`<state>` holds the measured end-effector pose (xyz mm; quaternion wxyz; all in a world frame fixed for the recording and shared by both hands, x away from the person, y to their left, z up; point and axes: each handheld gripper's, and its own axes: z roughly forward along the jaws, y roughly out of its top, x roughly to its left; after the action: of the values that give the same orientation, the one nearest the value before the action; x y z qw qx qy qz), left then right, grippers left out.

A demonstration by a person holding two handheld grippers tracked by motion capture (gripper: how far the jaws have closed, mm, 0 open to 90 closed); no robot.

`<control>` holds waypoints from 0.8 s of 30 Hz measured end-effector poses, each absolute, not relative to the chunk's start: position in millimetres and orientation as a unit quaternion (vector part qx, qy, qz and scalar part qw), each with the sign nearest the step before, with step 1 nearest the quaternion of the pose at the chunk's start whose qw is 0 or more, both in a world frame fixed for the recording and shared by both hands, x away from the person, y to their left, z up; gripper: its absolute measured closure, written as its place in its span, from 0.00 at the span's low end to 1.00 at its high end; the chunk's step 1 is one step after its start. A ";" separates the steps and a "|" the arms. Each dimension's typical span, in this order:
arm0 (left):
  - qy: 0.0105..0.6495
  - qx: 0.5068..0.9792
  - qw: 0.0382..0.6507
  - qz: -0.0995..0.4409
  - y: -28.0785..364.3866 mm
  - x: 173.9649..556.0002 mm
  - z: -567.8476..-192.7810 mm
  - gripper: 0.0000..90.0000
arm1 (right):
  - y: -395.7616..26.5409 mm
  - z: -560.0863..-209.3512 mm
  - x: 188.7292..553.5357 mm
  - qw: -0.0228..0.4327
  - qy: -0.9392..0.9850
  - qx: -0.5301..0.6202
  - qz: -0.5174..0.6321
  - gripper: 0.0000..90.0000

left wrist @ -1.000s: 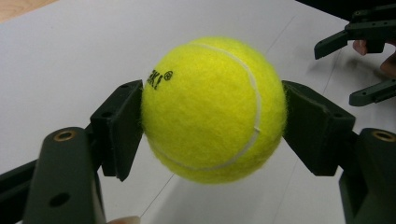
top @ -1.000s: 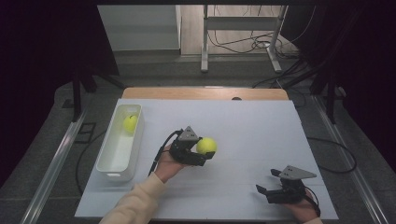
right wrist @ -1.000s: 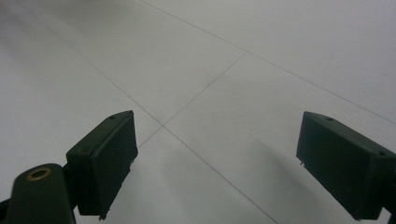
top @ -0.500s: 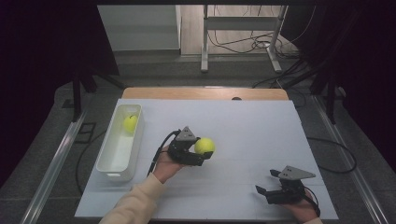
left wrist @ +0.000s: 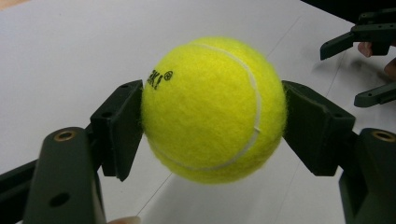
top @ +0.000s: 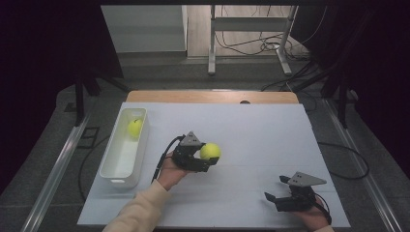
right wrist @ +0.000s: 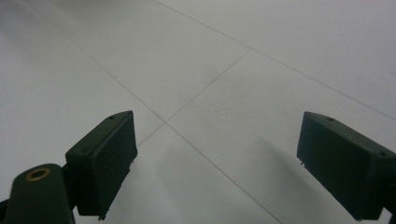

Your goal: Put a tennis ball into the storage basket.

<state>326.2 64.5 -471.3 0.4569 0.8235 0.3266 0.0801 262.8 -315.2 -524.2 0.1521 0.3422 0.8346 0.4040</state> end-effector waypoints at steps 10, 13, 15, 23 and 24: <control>0.329 0.822 0.459 0.081 65.9 326.4 -470.7 0.30 | -315.3 -524.1 262.7 0.154 0.833 0.344 0.405 0.14; 0.330 0.820 0.461 0.082 67.5 326.7 -469.7 0.30 | -315.4 -524.0 262.7 0.155 0.833 0.344 0.405 0.14; 0.331 0.819 0.461 0.083 68.1 326.6 -469.3 0.30 | -315.4 -524.0 262.7 0.155 0.833 0.344 0.405 0.14; 0.337 0.814 0.465 0.094 76.0 326.3 -462.7 0.30 | -315.7 -523.1 262.3 0.156 0.832 0.346 0.405 0.14; 0.338 0.813 0.465 0.096 77.5 326.2 -461.5 0.30 | -315.8 -522.9 262.4 0.156 0.832 0.346 0.405 0.14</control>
<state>326.2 77.5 -461.5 0.4648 0.8129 0.3375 0.0962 262.4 -315.8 -522.9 0.1564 0.3463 0.8318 0.4046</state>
